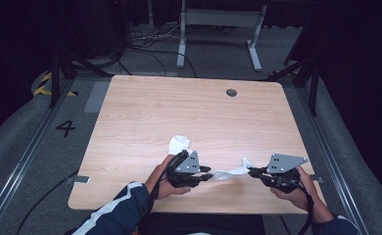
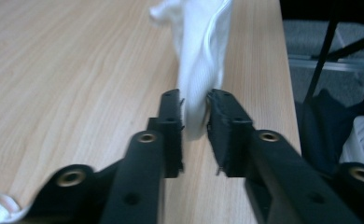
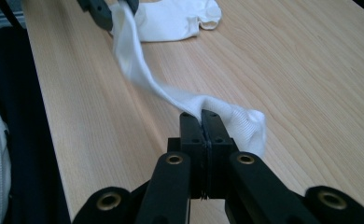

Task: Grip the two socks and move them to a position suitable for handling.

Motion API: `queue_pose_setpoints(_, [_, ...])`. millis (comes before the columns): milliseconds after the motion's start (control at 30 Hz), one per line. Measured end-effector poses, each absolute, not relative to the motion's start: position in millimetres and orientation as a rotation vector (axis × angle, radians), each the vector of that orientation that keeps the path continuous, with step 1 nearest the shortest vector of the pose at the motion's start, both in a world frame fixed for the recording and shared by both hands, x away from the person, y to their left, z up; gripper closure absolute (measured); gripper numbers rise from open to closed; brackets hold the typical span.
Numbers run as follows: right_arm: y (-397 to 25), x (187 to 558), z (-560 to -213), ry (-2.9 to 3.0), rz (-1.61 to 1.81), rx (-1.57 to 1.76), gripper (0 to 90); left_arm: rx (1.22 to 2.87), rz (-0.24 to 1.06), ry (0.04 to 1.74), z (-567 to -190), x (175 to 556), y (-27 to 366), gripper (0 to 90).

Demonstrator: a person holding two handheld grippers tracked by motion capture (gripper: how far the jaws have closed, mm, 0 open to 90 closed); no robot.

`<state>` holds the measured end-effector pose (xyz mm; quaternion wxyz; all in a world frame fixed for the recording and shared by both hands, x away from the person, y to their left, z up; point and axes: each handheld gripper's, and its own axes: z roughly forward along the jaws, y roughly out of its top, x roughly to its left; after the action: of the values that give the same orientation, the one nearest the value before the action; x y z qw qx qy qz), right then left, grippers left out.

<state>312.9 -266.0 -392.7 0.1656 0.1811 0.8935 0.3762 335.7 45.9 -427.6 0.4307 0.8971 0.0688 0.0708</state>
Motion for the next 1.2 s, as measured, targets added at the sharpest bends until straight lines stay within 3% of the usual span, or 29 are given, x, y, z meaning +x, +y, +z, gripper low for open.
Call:
queue_pose_setpoints(67, [-263.0, 311.7, -390.1, 2.557, 1.049, 0.531, 89.3, 2.280, 0.186, 0.144, -431.9, 331.9, 43.5, 66.7])
queue_pose_setpoints(100, [-259.2, 311.6, -389.6, 2.569, 1.016, 0.540, 89.3, 2.295, 0.188, 0.144, -433.9, 330.1, 42.2, 57.1])
queue_pose_setpoints(200, [-254.3, 313.8, -391.5, 2.588, 0.979, 0.564, 89.3, 2.317, 0.169, 0.180, -438.3, 325.8, 37.3, 40.5])
queue_pose_setpoints(367, [-243.6, 315.3, -395.1, 2.592, 0.873, 0.590, 89.3, 2.284, 0.136, 0.193, -438.2, 313.8, 17.5, 30.6])
queue_pose_setpoints(500, [-236.3, 317.4, -397.6, 2.589, 0.814, 0.622, 89.3, 2.274, 0.149, 0.125, -438.2, 293.1, -10.2, 30.1])
queue_pose_setpoints(667, [-232.8, 324.3, -409.0, 2.594, 0.792, 0.652, 89.2, 2.320, 0.136, 0.030, -448.5, 284.4, -40.7, 37.1])
queue_pose_setpoints(867, [-236.0, 332.4, -419.5, 2.594, 0.806, 0.685, 89.0, 2.392, 0.023, 0.049, -468.4, 295.9, -55.6, 47.5])
queue_pose_setpoints(1000, [-237.9, 335.3, -423.7, 2.601, 0.813, 0.686, 89.0, 2.406, 0.019, 0.062, -472.3, 304.7, -53.3, 64.7])
queue_pose_setpoints(1067, [-238.8, 336.9, -426.0, 2.597, 0.815, 0.691, 88.7, 2.422, 0.026, 0.060, -472.8, 308.4, -50.0, 68.0])
queue_pose_setpoints(1133, [-240.8, 338.0, -426.5, 2.597, 0.820, 0.685, 88.4, 2.427, 0.026, 0.034, -471.6, 312.0, -44.0, 82.1])
queue_pose_setpoints(1200, [-243.8, 338.9, -426.8, 2.590, 0.830, 0.675, 87.5, 2.430, 0.038, 0.032, -470.1, 314.8, -36.6, 85.7])
